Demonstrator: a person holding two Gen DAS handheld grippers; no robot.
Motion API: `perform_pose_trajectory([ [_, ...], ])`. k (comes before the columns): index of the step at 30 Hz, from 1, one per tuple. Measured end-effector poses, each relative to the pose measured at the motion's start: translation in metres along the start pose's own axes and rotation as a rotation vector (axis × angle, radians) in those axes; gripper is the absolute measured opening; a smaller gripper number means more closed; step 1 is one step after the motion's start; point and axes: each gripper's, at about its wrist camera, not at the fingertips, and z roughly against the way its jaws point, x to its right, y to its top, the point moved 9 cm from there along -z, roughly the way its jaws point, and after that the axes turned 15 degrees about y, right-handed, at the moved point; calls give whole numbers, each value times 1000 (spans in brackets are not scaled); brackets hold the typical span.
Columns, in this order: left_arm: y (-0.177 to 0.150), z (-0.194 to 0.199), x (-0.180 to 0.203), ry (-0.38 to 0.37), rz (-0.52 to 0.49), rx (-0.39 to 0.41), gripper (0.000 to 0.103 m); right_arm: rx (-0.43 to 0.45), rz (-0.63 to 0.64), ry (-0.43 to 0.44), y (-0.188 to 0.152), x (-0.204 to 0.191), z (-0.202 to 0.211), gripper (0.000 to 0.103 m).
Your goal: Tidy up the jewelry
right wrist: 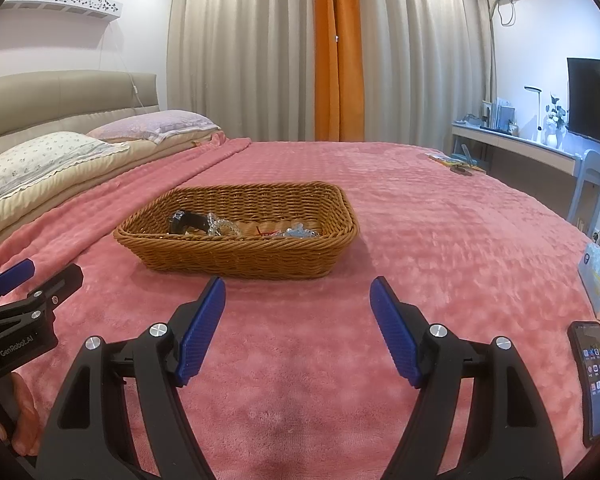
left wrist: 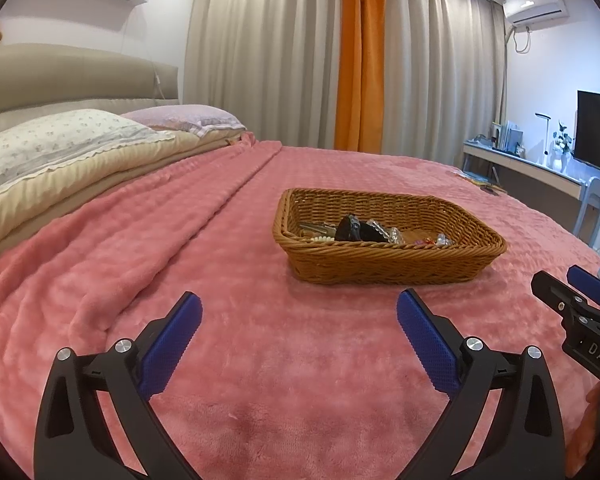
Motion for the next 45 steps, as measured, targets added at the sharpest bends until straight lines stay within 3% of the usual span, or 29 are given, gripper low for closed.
perform_pose_trajectory([
  [45,0,0,-1,-1,1,-5,95,-9,12,-17,-2,-3,-1,71],
])
